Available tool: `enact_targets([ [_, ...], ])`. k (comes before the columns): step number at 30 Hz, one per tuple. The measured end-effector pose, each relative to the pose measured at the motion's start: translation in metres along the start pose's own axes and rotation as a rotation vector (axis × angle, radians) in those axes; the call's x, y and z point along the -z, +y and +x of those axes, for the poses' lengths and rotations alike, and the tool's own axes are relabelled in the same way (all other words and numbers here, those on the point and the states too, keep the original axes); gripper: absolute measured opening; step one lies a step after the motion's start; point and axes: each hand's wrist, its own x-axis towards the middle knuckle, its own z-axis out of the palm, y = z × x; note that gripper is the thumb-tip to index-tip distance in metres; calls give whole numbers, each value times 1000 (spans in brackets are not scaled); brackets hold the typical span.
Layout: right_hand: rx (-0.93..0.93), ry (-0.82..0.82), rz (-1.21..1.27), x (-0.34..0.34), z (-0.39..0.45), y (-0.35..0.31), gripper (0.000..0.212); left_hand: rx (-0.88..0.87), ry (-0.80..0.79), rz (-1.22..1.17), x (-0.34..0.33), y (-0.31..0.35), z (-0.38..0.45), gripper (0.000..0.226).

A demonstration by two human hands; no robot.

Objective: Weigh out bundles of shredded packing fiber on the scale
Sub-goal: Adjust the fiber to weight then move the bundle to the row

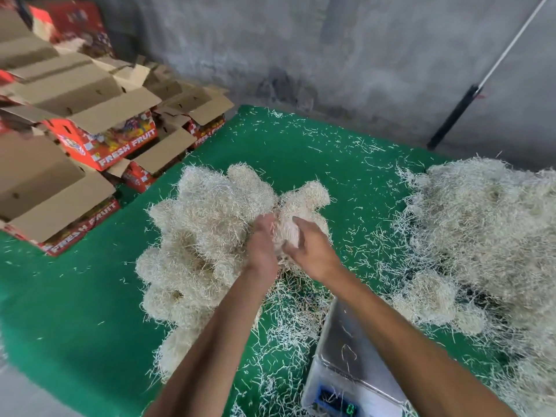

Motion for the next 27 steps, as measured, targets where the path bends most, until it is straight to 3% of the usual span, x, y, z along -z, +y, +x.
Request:
enact_targets([
  [3, -32, 200, 227, 24, 50, -24, 90, -3, 32, 26, 11, 5, 5, 50],
  [6, -71, 217, 344, 40, 80, -35, 108, 31, 58, -13, 21, 3, 13, 56],
  [8, -91, 206, 296, 35, 77, -28, 102, 38, 51, -7, 22, -3, 14, 46],
  [12, -134, 292, 65, 12, 36, 5, 70, -11, -6, 124, 4, -23, 13, 22],
  [15, -195, 285, 110, 14, 5, 33, 71, -70, -60, 284, -24, -37, 13, 18],
  [21, -407, 418, 133, 60, -68, 112, 73, -203, -328, 661, -105, -84, 9, 21],
  [27, -592, 484, 46, 107, -144, 221, 73, -136, -540, 838, -198, -151, 7, 27],
])
